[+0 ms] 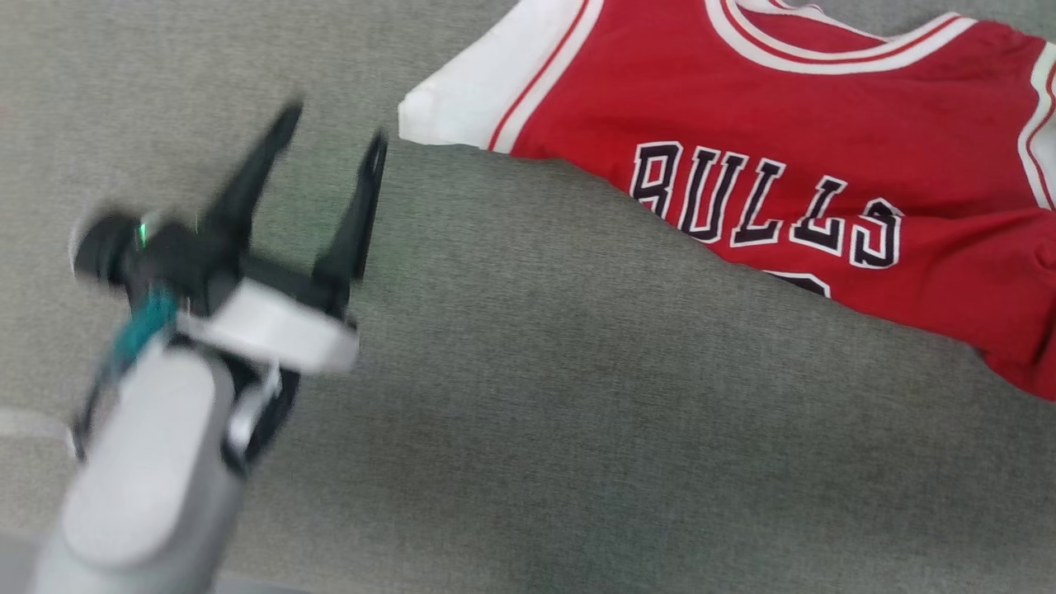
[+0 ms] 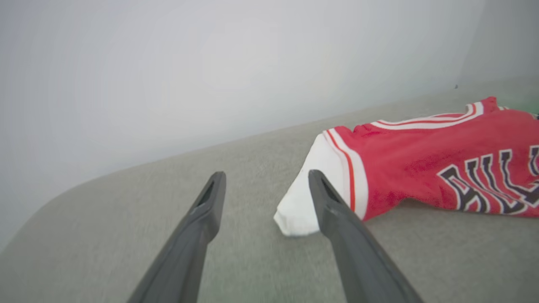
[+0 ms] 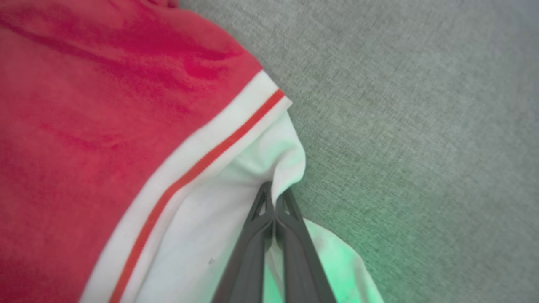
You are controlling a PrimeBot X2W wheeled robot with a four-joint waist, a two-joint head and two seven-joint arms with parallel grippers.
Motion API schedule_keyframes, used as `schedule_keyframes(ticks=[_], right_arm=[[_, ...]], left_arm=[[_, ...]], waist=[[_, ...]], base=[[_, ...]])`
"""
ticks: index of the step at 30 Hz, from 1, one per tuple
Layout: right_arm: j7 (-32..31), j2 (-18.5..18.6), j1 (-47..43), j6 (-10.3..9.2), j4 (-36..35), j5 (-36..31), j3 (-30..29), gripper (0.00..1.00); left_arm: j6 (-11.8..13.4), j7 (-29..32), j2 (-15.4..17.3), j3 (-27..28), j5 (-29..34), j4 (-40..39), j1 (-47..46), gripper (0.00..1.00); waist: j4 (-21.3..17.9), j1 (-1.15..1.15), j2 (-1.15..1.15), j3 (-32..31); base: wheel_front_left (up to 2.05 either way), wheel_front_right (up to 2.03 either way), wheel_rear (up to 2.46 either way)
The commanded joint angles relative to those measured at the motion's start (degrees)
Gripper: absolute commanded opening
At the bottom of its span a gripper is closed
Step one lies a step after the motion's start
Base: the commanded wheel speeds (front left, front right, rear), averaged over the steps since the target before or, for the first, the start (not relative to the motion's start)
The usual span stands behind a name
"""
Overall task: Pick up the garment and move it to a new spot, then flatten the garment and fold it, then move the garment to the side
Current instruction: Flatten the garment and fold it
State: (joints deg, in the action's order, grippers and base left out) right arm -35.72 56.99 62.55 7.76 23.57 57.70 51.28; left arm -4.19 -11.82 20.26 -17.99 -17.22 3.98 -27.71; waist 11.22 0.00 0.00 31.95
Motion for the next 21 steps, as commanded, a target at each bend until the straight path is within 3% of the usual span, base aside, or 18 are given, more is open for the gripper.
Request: schedule_keyframes(ticks=[1, 6, 12, 16, 21], right_arm=[[-0.88, -0.64, -2.46, -0.49, 2.24, -0.22, 2.45, 0.0], [-0.73, -1.06, 0.28, -0.54, 1.98, 0.47, 4.1, 0.0], [-1.39, -1.74, 3.59, -0.55, 0.1, 0.35, 7.07, 0.0], [-1.62, -2.83, 5.92, -0.65, -0.62, 0.28, 9.09, 0.0], [-0.93, -3.99, 8.15, -0.75, -0.57, 0.58, 11.49, 0.0]], left_arm=[[-0.88, 1.26, 0.66, -0.67, 0.05, 0.21, -3.11, 1.0], [-3.32, 12.84, 5.57, -10.32, -3.71, 5.68, -20.12, 1.0], [-3.15, 27.45, 10.78, -29.15, -21.22, 13.94, -39.74, 1.0], [-3.17, 34.61, 11.58, -36.41, -31.87, 19.04, -48.99, 1.0], [-3.18, 40.41, 11.15, -43.37, -39.77, 24.28, -56.1, 1.0]], waist=[[-0.52, 0.0, 0.0, 0.53], [-1.94, 0.0, 0.0, 1.96], [-4.25, 0.0, 0.0, 4.7], [-5.7, 0.0, 0.0, 6.68], [-7.12, 0.0, 0.0, 8.52]], base=[[0.0, 0.0, 0.0], [0.0, 0.0, 0.0], [0.0, 0.0, 0.0], [0.0, 0.0, 0.0], [0.0, 0.0, 0.0]])
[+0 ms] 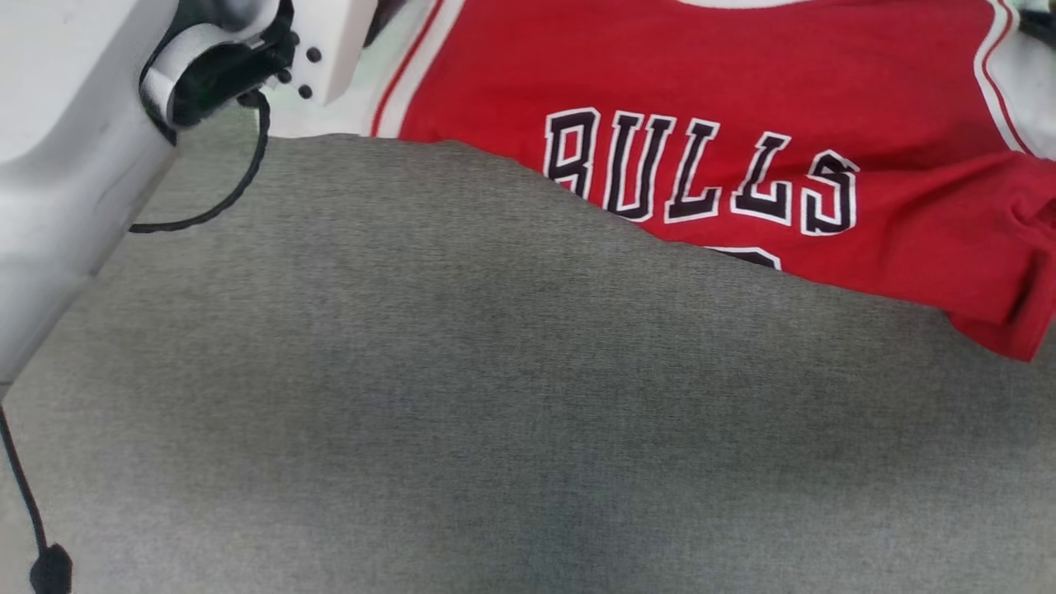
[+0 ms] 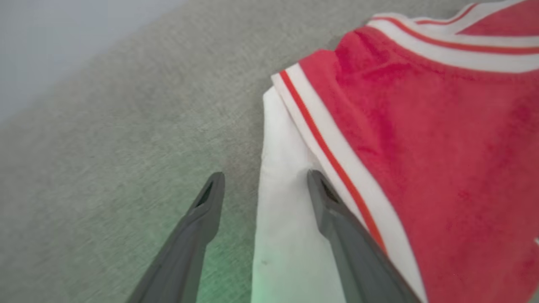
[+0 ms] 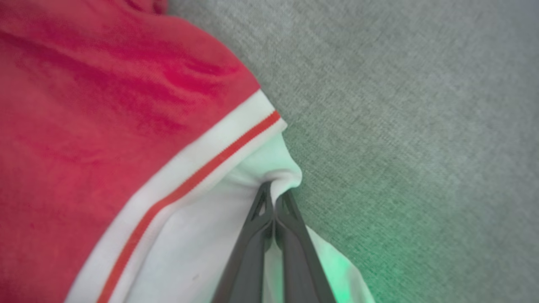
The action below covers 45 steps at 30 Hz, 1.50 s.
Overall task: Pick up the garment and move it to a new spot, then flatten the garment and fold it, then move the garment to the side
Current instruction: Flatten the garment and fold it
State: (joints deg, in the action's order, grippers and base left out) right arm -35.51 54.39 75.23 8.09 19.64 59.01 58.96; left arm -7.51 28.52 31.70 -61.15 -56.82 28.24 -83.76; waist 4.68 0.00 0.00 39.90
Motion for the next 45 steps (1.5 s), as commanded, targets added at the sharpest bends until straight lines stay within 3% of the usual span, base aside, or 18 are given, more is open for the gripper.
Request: schedule_keyframes(ticks=[1, 4, 5, 6, 7, 9, 10, 11, 12, 17, 21, 27, 33, 40, 45], right_arm=[[-1.15, -1.45, -4.22, -1.09, 3.41, -0.67, 4.43, 0.0], [-0.7, -1.65, -3.4, -1.1, 3.81, -0.39, 5.86, 0.0], [-0.47, -1.66, -3.0, -1.1, 3.87, -0.29, 6.33, 0.0], [-0.3, -1.73, -2.71, -1.11, 3.93, -0.2, 6.82, 0.0], [-0.08, -1.81, -2.4, -1.16, 4.0, -0.08, 7.28, 0.0], [0.36, -2.0, -1.66, -1.16, 4.03, -0.02, 8.03, 0.0], [0.36, -2.0, -1.66, -1.16, 4.03, -0.02, 8.03, 0.0], [0.67, -2.07, -1.26, -1.17, 4.06, 0.08, 8.42, 0.0], [1.05, -2.1, -0.87, -1.16, 4.05, 0.08, 8.74, 0.0], [4.27, -2.61, 1.48, -1.17, 3.85, -0.12, 9.56, 0.0], [10.16, -2.86, 3.08, -0.86, 3.76, 1.44, 8.78, 0.0], [16.63, -0.36, 6.42, -0.73, 3.54, 1.9, 6.6, 0.0], [21.04, -0.06, 10.22, -0.74, 6.53, 2.26, 2.3, 0.0], [28.8, -8.44, 19.96, -0.74, 21.77, -1.82, -6.47, 0.0], [40.07, -15.92, 31.27, -0.75, 37.24, -8.91, -14.2, 0.0]], left_arm=[[0.14, 1.36, -0.42, -1.45, -1.66, 0.8, -1.04, 1.0], [0.14, 4.08, -0.71, -4.97, -5.35, 2.2, -2.62, 0.98], [0.14, 4.15, -0.76, -5.61, -6.39, 2.61, -3.07, 0.92], [0.14, 4.01, -0.89, -6.37, -6.89, 2.85, -3.55, 0.8], [0.13, 4.38, -0.97, -7.41, -8.07, 2.91, -3.74, 0.54], [0.12, 4.82, -1.0, -8.58, -10.51, 3.06, -3.6, 0.35], [0.12, 4.82, -1.0, -8.58, -10.51, 3.06, -3.6, 0.35], [0.11, 5.6, -1.0, -9.21, -11.85, 3.0, -3.45, 0.08], [0.11, 6.15, -0.87, -9.73, -13.1, 2.8, -3.45, 0.0], [0.13, 3.05, 0.13, -10.86, -13.67, 3.27, -4.9, 0.0], [0.16, -4.5, 0.01, -10.72, -15.57, 4.11, -5.2, 0.0], [0.16, -13.93, 0.17, -9.75, -19.16, 3.51, -4.78, 0.0], [0.16, -23.68, -0.53, -5.03, -23.2, 7.49, -7.11, 0.0], [0.28, -34.49, -4.1, 1.26, -23.91, 19.74, -15.63, 0.0], [0.25, -41.72, -8.01, 6.28, -24.1, 26.86, -24.91, 0.0]], waist=[[-0.78, 0.0, 0.0, 0.78], [-1.17, 0.0, 0.0, 1.12], [-1.27, 0.0, 0.0, 1.23], [-1.36, 0.0, 0.0, 1.29], [-1.42, 0.0, 0.0, 1.34], [-1.51, 0.0, 0.0, 1.38], [-1.51, 0.0, 0.0, 1.38], [-1.53, 0.0, 0.0, 1.35], [-1.56, 0.0, 0.0, 1.33], [-1.9, 0.0, 0.0, 0.55], [-2.13, 0.0, 0.0, -2.3], [-2.11, 0.0, 0.0, -6.21], [-2.95, 0.0, 0.0, -7.64], [-5.24, 0.0, 0.0, -6.55], [-6.16, 0.0, 0.0, -6.16]], base=[[0.0, 0.0, 0.0], [0.0, 0.0, 0.0], [0.0, 0.0, 0.0], [0.0, 0.0, 0.0], [0.0, 0.0, 0.0], [0.0, 0.0, 0.0], [0.0, 0.0, 0.0], [0.0, 0.0, 0.0], [0.0, 0.0, 0.0], [0.0, 0.0, 0.0], [0.0, 0.0, 0.0], [0.0, 0.0, 0.0], [0.0, 0.0, 0.0], [0.0, 0.0, 0.0], [0.0, 0.0, 0.0]])
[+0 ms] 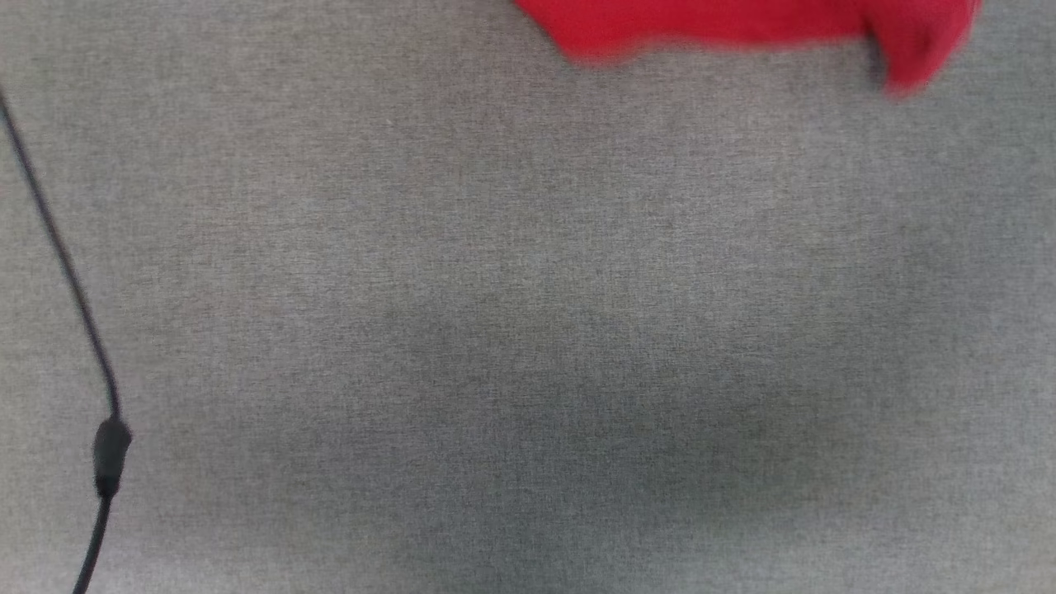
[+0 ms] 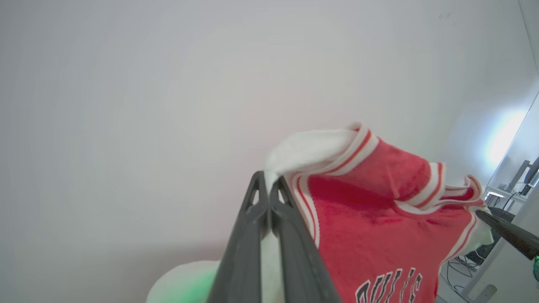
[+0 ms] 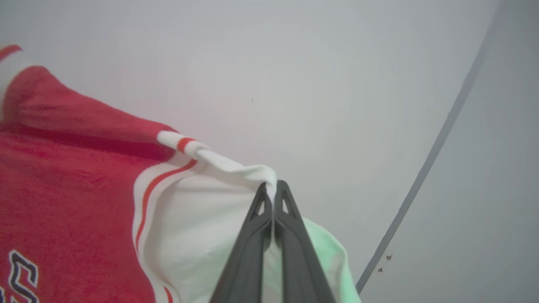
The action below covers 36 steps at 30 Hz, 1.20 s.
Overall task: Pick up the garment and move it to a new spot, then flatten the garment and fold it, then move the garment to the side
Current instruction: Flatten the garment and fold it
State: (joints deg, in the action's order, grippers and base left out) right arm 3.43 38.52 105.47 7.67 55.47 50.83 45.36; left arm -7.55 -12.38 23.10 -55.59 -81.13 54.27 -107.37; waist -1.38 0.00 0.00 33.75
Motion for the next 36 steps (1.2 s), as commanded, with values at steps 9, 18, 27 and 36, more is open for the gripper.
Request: schedule_keyframes(ticks=[9, 18, 27, 36], right_arm=[[6.88, -5.8, 6.8, -0.33, 12.48, -7.0, -1.73, 0.0], [5.1, -3.03, -10.6, -0.31, 4.98, -3.64, 3.81, 0.0], [1.52, 3.83, -38.14, -0.3, -13.11, 7.68, 5.82, 0.0], [-4.52, 14.78, -62.61, -0.24, -31.06, 15.52, 3.83, 0.0]], left_arm=[[0.24, -2.0, -1.69, 2.81, 0.61, -0.14, -1.97, 0.0], [0.19, -1.95, 2.72, 0.09, -5.66, -17.74, 20.94, 0.0], [0.18, -2.87, 7.89, 1.75, -4.84, -31.91, 47.52, 0.0], [0.18, -2.89, 8.68, 7.79, 5.17, -39.21, 70.89, 0.0]], waist=[[0.05, 0.0, 0.0, -1.97], [0.84, 0.0, 0.0, -2.59], [1.25, 0.0, 0.0, -5.15], [1.9, 0.0, 0.0, -10.71]], base=[[0.0, 0.0, 0.0], [0.0, 0.0, 0.0], [0.0, 0.0, 0.0], [0.0, 0.0, 0.0]])
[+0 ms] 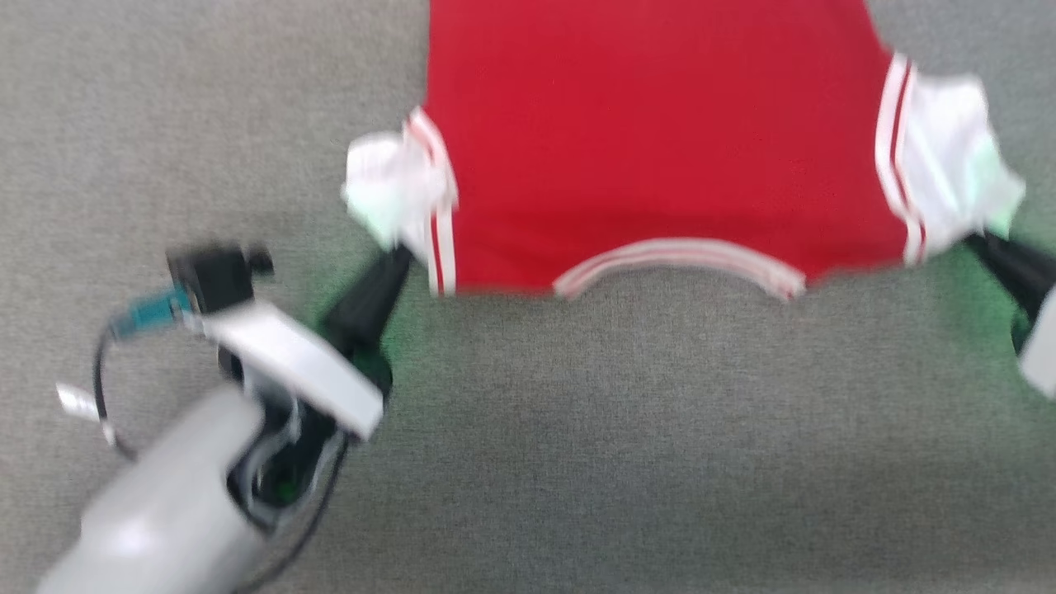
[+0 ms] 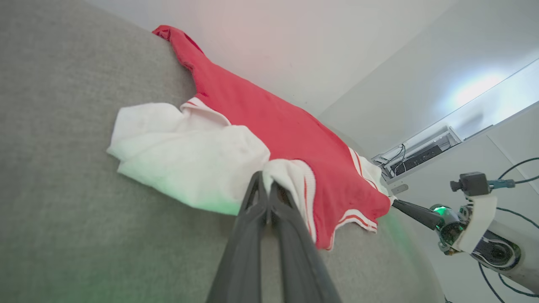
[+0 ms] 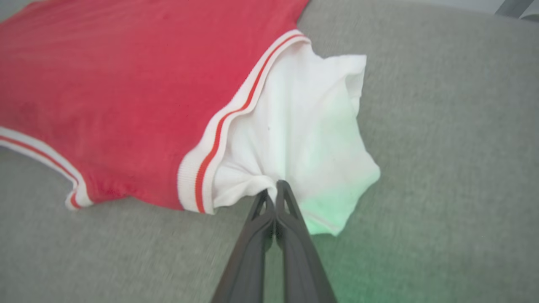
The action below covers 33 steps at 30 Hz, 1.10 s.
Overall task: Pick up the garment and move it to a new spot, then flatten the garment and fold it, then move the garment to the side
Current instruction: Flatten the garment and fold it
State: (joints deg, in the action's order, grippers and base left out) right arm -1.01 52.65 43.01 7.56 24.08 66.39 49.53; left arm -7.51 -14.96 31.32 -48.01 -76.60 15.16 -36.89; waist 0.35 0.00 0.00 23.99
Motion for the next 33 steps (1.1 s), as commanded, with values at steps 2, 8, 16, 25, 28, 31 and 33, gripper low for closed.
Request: schedule_keyframes(ticks=[2, 8, 16, 25, 28, 31, 33], right_arm=[[-1.32, 2.85, -4.31, -0.14, -2.76, -0.47, -0.92, 0.0], [-5.46, 7.2, -15.85, -0.15, -10.54, -1.16, -5.12, 0.0], [-8.89, 9.0, -32.03, -0.16, -18.23, -3.28, -15.88, 0.0], [-15.95, 1.75, -42.33, -0.12, -25.46, -9.25, -28.11, 0.0], [-20.42, -2.48, -42.66, -0.09, -26.46, -12.21, -30.53, 0.0], [-24.76, -7.45, -42.81, -0.09, -25.33, -17.3, -32.62, 0.0], [-26.25, -9.76, -42.62, -0.09, -24.38, -19.74, -33.29, 0.0]], left_arm=[[0.13, -0.31, 0.86, 0.21, 2.2, -0.79, 3.94, 0.0], [0.14, -0.31, 3.94, 0.28, 6.25, -2.98, 12.9, 0.0], [1.17, -0.32, 8.05, 2.95, 8.89, -8.9, 24.21, 0.0], [3.36, 0.31, 6.24, 3.08, 12.46, -11.71, 26.71, 0.0], [3.05, 0.61, 3.99, 2.18, 12.66, -9.12, 25.38, 0.0], [2.74, 0.59, 1.62, 1.25, 13.99, -4.01, 23.65, 0.0], [2.3, 0.61, 0.47, 1.07, 14.3, -1.23, 22.97, 0.0]], waist=[[0.21, 0.0, 0.0, -2.1], [-0.06, 0.0, 0.0, -4.14], [-0.78, 0.0, 0.0, -5.4], [-0.69, 0.0, 0.0, -4.92], [-0.83, 0.0, 0.0, -4.67], [-0.71, 0.0, 0.0, -4.33], [-0.68, 0.0, 0.0, -4.13]], base=[[0.0, 0.0, 0.0], [0.0, 0.0, 0.0], [0.0, 0.0, 0.0], [0.0, 0.0, 0.0], [0.0, 0.0, 0.0], [0.0, 0.0, 0.0], [0.0, 0.0, 0.0]])
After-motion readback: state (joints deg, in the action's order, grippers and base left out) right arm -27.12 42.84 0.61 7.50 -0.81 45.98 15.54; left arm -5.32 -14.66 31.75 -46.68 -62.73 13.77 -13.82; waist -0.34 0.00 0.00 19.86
